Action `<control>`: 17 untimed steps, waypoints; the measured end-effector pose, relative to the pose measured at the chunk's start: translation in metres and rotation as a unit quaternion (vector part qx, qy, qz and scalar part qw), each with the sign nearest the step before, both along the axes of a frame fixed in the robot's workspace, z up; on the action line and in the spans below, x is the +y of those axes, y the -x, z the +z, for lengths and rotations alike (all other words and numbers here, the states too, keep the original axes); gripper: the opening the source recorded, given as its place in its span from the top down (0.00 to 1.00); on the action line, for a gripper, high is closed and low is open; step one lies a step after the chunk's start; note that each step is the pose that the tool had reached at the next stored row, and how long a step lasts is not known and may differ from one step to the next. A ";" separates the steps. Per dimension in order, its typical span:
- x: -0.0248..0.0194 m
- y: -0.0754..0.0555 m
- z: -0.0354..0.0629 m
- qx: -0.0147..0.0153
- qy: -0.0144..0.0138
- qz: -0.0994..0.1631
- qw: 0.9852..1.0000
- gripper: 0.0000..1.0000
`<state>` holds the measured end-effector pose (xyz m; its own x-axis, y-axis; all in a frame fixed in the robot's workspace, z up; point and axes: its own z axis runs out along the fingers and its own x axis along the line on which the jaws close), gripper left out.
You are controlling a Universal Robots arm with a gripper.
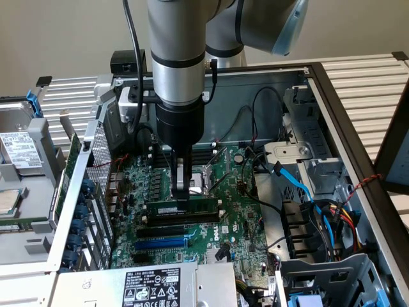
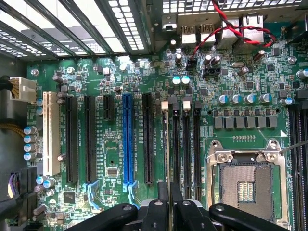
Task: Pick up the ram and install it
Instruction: 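Insert the ram into the slot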
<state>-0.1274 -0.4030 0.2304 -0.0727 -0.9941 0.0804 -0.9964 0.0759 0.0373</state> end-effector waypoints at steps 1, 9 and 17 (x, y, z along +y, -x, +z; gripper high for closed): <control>0.0000 0.000 0.0000 0.000 0.000 0.000 1.000 0.86; 0.0000 0.000 -0.0010 0.000 0.000 0.000 1.000 0.86; -0.0001 0.000 -0.0021 0.000 0.000 0.000 1.000 0.86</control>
<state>-0.1274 -0.4030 0.2282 -0.0726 -0.9941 0.0803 -0.9964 0.0757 0.0374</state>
